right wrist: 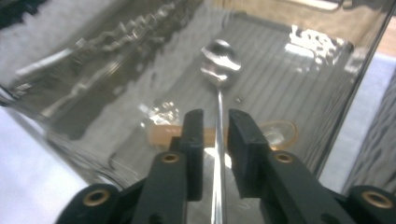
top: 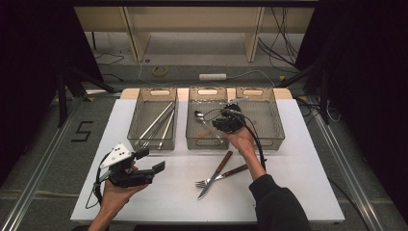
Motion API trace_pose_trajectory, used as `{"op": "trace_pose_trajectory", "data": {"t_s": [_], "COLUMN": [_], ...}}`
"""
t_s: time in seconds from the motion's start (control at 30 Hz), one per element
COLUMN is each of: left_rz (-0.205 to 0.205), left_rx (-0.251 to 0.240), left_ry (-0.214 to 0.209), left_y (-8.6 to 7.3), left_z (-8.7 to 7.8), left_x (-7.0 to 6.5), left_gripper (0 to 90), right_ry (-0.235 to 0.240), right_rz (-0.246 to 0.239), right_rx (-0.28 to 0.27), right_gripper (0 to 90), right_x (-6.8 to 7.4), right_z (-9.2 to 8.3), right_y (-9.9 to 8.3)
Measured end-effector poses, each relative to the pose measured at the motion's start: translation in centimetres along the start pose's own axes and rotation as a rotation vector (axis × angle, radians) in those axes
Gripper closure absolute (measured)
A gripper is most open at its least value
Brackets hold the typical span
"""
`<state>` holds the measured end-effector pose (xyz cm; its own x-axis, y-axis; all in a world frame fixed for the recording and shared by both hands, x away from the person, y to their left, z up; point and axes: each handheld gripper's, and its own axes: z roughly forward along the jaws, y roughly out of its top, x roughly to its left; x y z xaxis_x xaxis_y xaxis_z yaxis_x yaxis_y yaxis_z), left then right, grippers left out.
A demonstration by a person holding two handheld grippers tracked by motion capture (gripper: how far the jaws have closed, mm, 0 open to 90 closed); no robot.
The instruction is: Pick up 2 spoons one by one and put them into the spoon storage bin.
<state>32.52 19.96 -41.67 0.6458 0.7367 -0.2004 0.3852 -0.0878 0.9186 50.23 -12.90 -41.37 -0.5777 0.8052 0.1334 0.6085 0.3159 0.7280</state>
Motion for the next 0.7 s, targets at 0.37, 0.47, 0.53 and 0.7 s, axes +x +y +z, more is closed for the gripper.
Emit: {"op": "trace_pose_trajectory", "data": {"t_s": [0.37, 0.47, 0.53, 0.7], "left_rz": [0.000, -0.004, -0.008, -0.010], "left_rx": [-0.003, -0.010, -0.014, -0.017], "left_ry": [0.002, 0.003, -0.001, 0.000], "left_y": [0.0, 0.0, 0.1, 0.1], "left_z": [0.0, 0.0, 0.0, -0.1], "left_x": [0.0, 0.0, 0.0, 0.1], "left_gripper": [18.3, 18.3, 18.3, 18.3], "right_ry": [0.169, 0.180, 0.193, 0.209], "right_rz": [-0.114, -0.144, -0.152, -0.157], "right_rx": [-0.045, -0.030, -0.033, -0.042], "right_gripper": [54.6, 50.2, 48.3, 42.5], "right_x": [1.4, 1.9, 2.1, 2.5], "right_z": [-3.7, -4.0, -4.1, -4.0], "right_y": [-1.8, -3.0, -3.8, -5.5]}}
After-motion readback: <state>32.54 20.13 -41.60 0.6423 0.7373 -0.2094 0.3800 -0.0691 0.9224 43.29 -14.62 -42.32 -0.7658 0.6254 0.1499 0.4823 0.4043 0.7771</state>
